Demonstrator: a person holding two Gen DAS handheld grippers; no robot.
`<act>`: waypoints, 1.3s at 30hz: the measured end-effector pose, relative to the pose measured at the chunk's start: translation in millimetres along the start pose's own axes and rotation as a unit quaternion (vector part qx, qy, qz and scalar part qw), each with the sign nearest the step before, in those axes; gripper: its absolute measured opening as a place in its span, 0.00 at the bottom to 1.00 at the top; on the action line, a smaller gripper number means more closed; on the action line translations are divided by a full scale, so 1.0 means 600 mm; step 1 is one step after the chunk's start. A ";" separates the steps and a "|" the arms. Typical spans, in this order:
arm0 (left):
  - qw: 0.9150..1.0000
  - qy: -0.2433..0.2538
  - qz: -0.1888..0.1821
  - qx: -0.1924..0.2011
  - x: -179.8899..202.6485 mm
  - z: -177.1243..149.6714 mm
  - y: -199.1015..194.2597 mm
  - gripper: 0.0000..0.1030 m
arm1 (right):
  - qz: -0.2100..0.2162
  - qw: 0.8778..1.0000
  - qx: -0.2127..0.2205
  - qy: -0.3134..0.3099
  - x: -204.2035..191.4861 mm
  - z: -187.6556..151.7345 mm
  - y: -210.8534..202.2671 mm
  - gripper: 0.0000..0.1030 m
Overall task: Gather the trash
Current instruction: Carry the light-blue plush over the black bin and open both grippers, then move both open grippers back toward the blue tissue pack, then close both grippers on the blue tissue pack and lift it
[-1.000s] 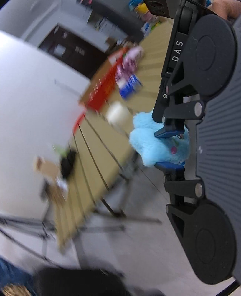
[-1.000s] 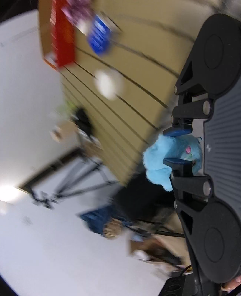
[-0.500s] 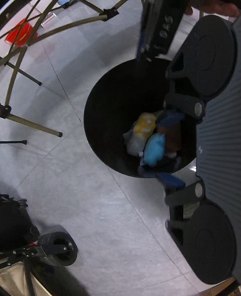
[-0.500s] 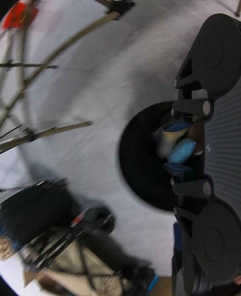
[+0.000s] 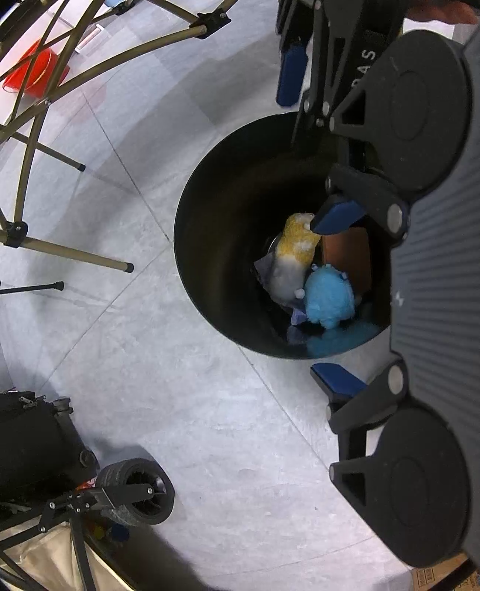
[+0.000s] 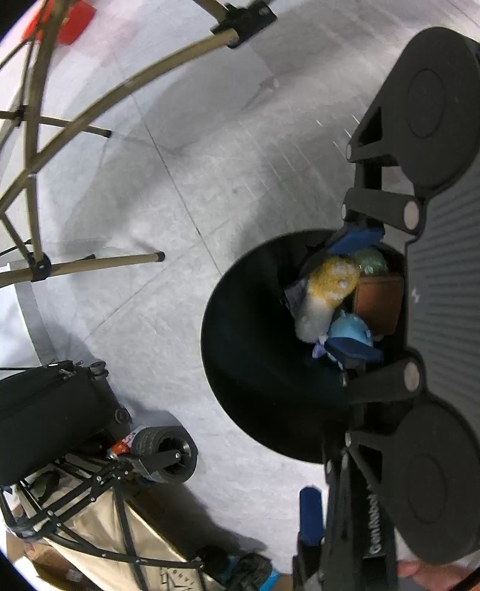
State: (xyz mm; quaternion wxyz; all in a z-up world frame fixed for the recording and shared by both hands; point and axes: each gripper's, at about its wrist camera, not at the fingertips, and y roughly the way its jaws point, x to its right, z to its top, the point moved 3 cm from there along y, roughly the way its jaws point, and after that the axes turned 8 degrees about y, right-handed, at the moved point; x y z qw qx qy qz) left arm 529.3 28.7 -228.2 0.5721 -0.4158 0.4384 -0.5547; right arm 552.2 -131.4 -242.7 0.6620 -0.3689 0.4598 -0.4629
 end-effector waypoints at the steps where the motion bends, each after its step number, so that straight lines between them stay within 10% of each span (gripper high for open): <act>1: 1.000 -0.002 0.002 0.003 -0.003 0.001 -0.003 0.76 | -0.016 1.000 0.010 -0.014 -0.002 -0.002 -0.006 0.49; 10: 0.977 0.056 0.066 0.196 0.035 0.019 -0.136 0.81 | -0.028 0.977 0.205 -0.060 -0.004 -0.029 -0.221 0.49; 17: 0.930 0.143 -0.044 0.337 0.188 0.051 -0.270 0.84 | -0.026 0.917 0.396 0.053 0.125 -0.065 -0.438 0.53; 22: 0.886 0.224 -0.135 0.383 0.310 0.120 -0.316 0.84 | -0.033 0.885 0.428 0.182 0.256 -0.058 -0.497 0.53; 25: 0.874 0.262 -0.160 0.376 0.383 0.187 -0.317 0.77 | -0.015 0.874 0.420 0.242 0.321 -0.035 -0.500 0.41; 31: 0.875 0.311 -0.204 0.311 0.499 0.327 -0.268 0.55 | 0.032 0.863 0.384 0.326 0.391 0.052 -0.442 0.35; 36: 0.906 0.290 -0.202 0.235 0.532 0.386 -0.195 0.52 | 0.067 0.843 0.357 0.397 0.445 0.099 -0.370 0.32; 39: 0.906 0.268 -0.245 0.218 0.523 0.398 -0.184 0.44 | 0.081 0.830 0.358 0.420 0.462 0.103 -0.342 0.29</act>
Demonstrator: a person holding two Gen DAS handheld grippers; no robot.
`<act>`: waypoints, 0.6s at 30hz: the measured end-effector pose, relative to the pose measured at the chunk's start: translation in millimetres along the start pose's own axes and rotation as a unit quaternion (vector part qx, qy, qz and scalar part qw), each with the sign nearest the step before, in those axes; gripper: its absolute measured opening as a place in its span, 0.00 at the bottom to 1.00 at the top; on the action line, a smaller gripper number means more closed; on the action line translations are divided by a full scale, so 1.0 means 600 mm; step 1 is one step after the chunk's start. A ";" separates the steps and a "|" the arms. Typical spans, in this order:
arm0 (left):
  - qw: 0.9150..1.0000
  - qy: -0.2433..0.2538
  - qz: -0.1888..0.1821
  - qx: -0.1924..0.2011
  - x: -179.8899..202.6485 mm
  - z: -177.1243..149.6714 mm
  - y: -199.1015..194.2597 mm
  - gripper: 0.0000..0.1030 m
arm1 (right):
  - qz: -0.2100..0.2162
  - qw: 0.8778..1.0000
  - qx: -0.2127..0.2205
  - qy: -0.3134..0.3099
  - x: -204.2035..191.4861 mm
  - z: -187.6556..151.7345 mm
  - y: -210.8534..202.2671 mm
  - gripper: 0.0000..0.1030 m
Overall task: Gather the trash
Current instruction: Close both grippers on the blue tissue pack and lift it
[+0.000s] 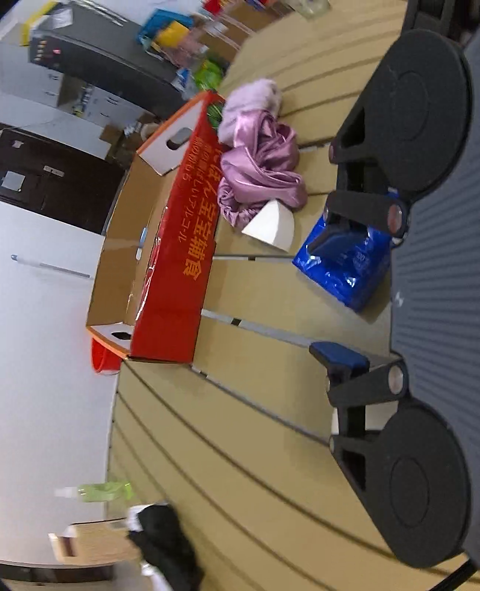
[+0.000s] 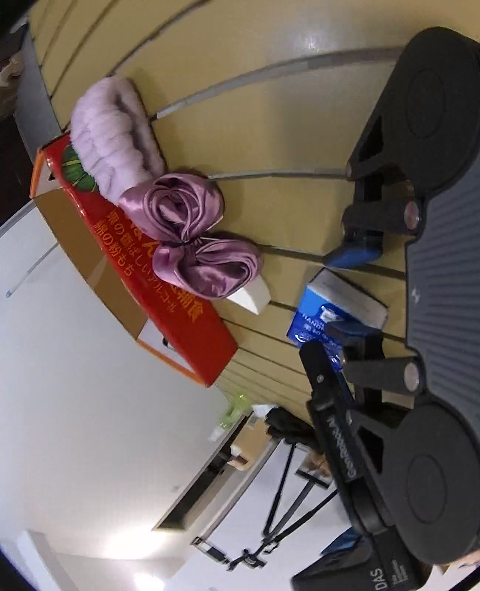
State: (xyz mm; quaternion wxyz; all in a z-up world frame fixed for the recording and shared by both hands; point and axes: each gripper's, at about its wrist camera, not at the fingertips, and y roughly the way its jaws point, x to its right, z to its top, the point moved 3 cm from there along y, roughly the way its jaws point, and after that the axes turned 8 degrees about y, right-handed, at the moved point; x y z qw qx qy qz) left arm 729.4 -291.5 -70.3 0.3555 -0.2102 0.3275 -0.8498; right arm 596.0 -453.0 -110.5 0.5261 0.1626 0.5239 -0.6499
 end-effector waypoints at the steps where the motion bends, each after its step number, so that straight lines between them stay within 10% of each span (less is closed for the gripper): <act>1: 1.000 -0.006 -0.013 -0.001 -0.002 -0.001 0.000 0.38 | -0.001 1.000 0.003 0.000 0.000 0.001 0.001 0.29; 18: 1.000 0.011 -0.014 0.010 0.016 -0.006 -0.028 0.20 | 0.002 0.999 0.016 -0.041 -0.014 -0.001 -0.010 0.17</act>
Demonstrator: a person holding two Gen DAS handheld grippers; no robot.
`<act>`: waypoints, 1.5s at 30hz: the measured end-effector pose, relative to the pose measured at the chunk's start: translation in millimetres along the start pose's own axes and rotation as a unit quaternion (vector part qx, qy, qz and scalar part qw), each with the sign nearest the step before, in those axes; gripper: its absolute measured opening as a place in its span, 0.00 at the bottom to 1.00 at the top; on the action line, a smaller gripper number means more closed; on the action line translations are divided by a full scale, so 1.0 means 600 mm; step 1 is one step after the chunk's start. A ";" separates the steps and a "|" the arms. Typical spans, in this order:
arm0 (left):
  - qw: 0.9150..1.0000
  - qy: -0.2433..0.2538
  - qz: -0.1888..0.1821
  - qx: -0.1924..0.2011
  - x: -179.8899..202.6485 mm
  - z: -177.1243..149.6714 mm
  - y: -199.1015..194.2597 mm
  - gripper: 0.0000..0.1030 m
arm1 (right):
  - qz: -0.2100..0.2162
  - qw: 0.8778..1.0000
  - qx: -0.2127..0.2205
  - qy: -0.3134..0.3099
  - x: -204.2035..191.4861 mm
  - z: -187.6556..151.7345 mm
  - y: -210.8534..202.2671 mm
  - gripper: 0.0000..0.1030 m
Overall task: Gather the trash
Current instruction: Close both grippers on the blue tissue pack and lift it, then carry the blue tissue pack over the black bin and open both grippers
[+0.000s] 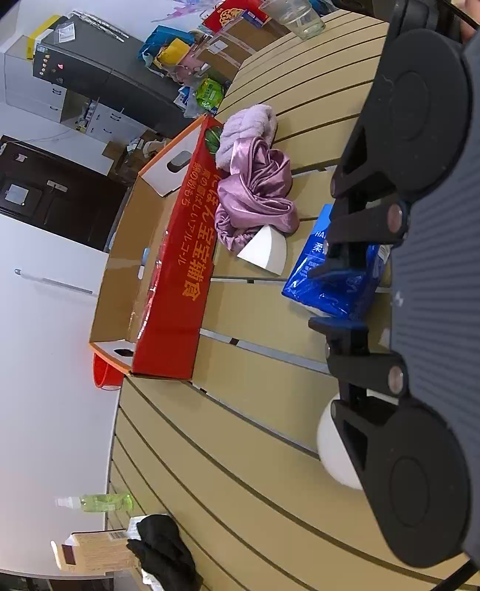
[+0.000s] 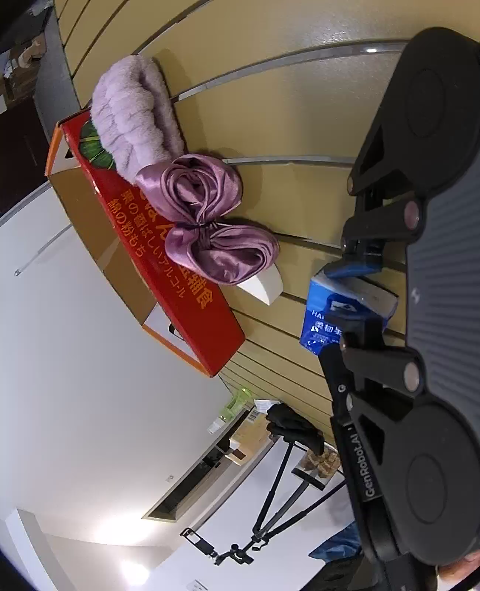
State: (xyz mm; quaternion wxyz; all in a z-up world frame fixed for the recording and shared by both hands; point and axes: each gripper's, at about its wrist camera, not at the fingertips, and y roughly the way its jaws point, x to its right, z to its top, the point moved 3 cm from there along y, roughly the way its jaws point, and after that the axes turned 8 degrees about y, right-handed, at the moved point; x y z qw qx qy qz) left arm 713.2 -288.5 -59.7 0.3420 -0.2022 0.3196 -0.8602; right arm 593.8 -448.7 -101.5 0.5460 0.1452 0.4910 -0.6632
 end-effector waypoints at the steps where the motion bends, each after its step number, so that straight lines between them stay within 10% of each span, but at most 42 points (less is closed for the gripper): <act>1: 1.000 -0.001 0.002 0.002 0.002 0.001 -0.006 0.20 | 0.001 1.000 0.001 -0.002 -0.002 0.001 -0.002 0.17; 13: 0.994 -0.042 0.064 0.073 -0.028 -0.056 -0.203 0.20 | 0.104 0.988 -0.021 -0.109 -0.116 -0.036 -0.075 0.17; 25: 0.968 -0.195 0.137 0.074 -0.150 -0.325 -0.418 0.20 | 0.201 0.931 -0.162 -0.256 -0.289 -0.275 -0.077 0.14; 37: 0.942 -0.278 0.157 -0.107 -0.212 -0.516 -0.320 0.23 | 0.078 0.868 -0.327 -0.366 -0.244 -0.488 0.040 0.17; 41: 0.907 -0.304 0.205 -0.205 -0.234 -0.568 -0.268 0.42 | 0.006 0.846 -0.371 -0.384 -0.187 -0.550 0.097 0.29; 45: 0.905 -0.277 0.231 -0.227 -0.227 -0.574 -0.258 0.58 | -0.035 0.815 -0.406 -0.412 -0.154 -0.596 0.113 0.32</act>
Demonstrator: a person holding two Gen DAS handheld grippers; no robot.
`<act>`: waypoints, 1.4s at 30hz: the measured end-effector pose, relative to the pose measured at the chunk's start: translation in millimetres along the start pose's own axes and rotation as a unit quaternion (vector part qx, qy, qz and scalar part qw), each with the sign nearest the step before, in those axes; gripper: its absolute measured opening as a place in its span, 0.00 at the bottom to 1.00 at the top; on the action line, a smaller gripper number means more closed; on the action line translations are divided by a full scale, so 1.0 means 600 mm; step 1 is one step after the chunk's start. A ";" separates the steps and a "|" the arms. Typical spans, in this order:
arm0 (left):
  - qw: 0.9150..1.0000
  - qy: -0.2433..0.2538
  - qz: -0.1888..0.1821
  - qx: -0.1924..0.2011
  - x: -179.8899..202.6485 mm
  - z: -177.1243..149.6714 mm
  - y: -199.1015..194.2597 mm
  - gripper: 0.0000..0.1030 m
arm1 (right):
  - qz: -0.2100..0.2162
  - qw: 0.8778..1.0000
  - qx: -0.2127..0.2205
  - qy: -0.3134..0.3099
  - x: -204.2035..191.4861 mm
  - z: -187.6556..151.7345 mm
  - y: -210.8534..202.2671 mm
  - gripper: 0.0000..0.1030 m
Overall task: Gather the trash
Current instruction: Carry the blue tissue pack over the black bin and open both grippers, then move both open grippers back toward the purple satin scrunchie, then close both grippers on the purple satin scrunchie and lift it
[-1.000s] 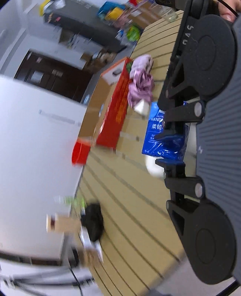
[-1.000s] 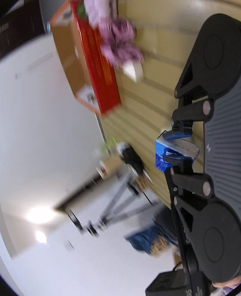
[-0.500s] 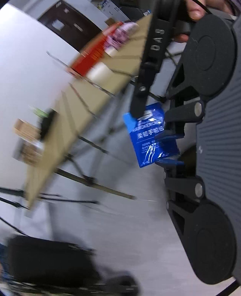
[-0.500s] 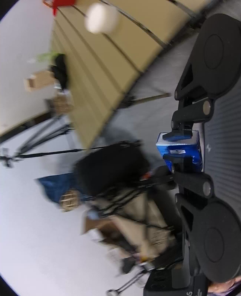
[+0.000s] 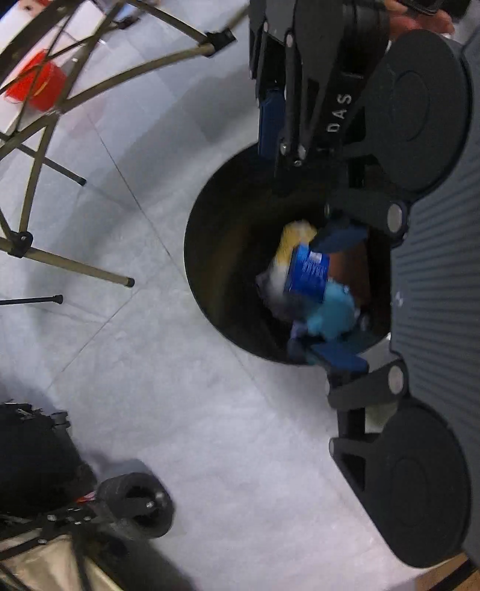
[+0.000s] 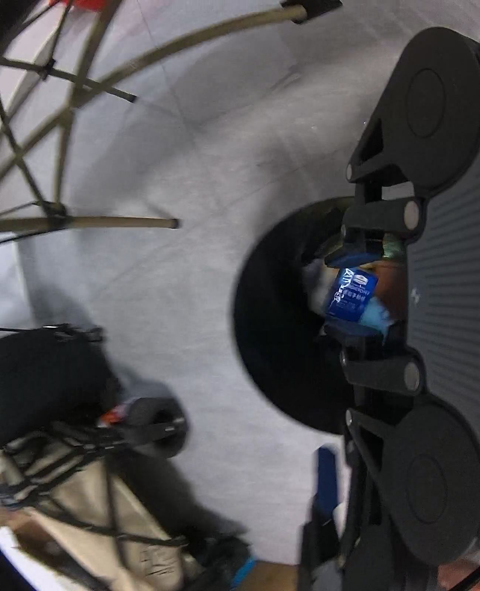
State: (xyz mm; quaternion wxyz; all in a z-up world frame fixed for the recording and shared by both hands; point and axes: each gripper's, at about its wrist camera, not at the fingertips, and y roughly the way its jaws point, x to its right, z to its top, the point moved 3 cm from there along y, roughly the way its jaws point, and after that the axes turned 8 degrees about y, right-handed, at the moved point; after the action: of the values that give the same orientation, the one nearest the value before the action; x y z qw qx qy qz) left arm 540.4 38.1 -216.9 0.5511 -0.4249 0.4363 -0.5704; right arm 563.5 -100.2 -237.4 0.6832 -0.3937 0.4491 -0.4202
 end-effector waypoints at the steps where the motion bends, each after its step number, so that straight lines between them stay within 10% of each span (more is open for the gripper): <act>1: 1.000 -0.003 0.002 0.001 -0.001 0.000 -0.002 0.59 | -0.009 1.000 -0.003 -0.003 -0.002 -0.002 0.002 0.34; 11: 1.000 -0.010 0.003 0.019 0.000 -0.001 -0.013 0.67 | -0.024 0.999 0.024 -0.002 -0.001 0.011 -0.008 0.47; 19: 0.987 0.040 0.054 0.147 0.023 0.001 -0.095 0.74 | -0.017 0.992 0.122 -0.017 0.005 0.026 -0.089 0.49; 27: 0.924 0.083 0.036 0.372 0.124 0.033 -0.251 0.75 | 0.022 0.943 0.333 -0.011 0.063 -0.002 -0.329 0.54; 33: 0.865 0.162 -0.049 0.472 0.306 0.090 -0.337 0.75 | -0.072 0.848 0.517 0.091 0.209 -0.050 -0.512 0.66; 37: 0.843 0.241 -0.083 0.473 0.453 0.143 -0.328 0.74 | -0.178 0.801 0.547 0.166 0.323 -0.051 -0.566 0.70; 42: 0.830 0.274 -0.111 0.473 0.577 0.196 -0.274 0.63 | -0.181 0.799 0.511 0.262 0.493 -0.015 -0.559 0.62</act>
State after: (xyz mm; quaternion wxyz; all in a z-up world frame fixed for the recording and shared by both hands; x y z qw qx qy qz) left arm 601.0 -309.1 -26.5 0.4758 0.0152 0.1963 -0.8572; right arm 552.7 -489.0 -16.4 0.5532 0.0632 0.2518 -0.7915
